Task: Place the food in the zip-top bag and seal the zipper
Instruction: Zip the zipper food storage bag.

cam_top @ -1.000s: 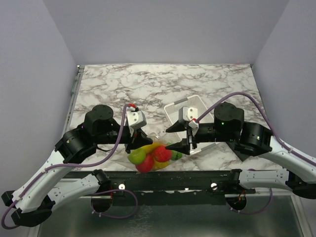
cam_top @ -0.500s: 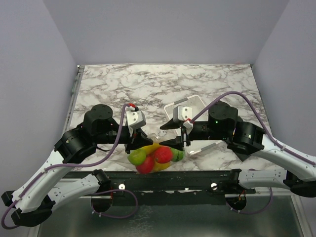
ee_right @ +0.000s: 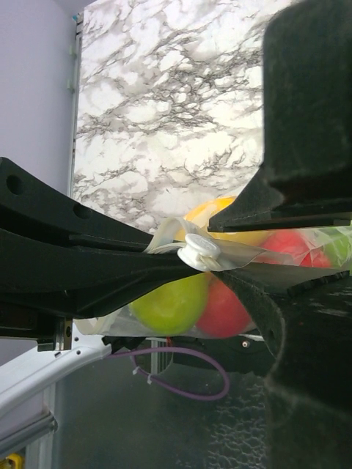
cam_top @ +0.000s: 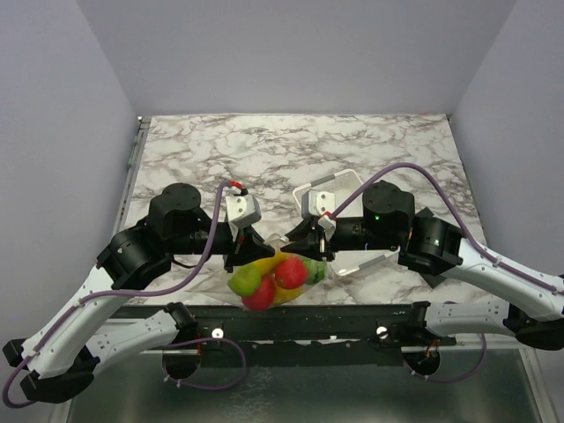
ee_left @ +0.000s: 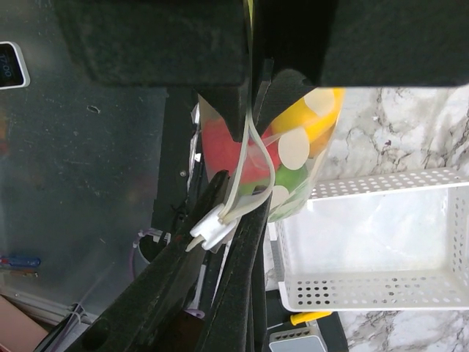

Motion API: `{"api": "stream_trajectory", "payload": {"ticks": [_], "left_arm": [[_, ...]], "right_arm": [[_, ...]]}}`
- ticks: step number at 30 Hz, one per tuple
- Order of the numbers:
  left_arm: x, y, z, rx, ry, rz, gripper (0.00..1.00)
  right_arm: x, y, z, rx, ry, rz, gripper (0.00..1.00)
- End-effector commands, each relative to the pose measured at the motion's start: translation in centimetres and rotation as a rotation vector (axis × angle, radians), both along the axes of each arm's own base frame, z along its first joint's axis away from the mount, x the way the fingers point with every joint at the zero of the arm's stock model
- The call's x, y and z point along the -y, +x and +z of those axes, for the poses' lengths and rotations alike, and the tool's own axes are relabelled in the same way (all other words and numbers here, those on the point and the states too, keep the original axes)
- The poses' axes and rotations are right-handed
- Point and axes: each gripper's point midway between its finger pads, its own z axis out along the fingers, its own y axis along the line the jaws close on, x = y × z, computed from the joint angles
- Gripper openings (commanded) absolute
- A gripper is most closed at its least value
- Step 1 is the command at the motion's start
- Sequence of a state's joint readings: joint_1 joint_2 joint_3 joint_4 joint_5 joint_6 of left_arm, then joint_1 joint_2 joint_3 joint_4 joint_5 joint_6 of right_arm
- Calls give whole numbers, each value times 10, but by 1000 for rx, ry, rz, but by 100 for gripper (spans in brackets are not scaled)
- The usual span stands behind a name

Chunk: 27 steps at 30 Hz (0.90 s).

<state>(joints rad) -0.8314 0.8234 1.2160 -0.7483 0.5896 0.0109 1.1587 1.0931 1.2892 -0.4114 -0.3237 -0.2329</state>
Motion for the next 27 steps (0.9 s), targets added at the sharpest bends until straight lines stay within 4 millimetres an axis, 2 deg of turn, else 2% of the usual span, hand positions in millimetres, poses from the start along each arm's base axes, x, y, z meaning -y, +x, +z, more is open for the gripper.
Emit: {"api": "stream_trajectory", "payload": {"ticks": [1,7,11,13,16,19,21,27], "left_arm": [[4,-8,24,37,-75,-51,0],[2,-8,25,49,-80,-46,0],[0,-7,22,52,-76,-32,0],[-2,-4,21,55,-73,-11,10],[-4,-3,24,68,-81,6,35],[-5,-3,33,89,-96,6,50],[-5,-3,40,106,-113,7,54],[-2,-2,54,146,-170,1,55]], "right_arm": [[-5,-1,-2,-11,9,6,23],[-6,-3,-3,-15,3,16,1],[-4,-9,3,-10,19,49,1],[-2,-13,6,-9,27,68,1],[-1,-15,9,-14,20,76,1],[-1,-17,10,-24,10,87,1],[-1,-20,11,-32,13,97,1],[-3,-27,6,-76,-14,131,1]]}}
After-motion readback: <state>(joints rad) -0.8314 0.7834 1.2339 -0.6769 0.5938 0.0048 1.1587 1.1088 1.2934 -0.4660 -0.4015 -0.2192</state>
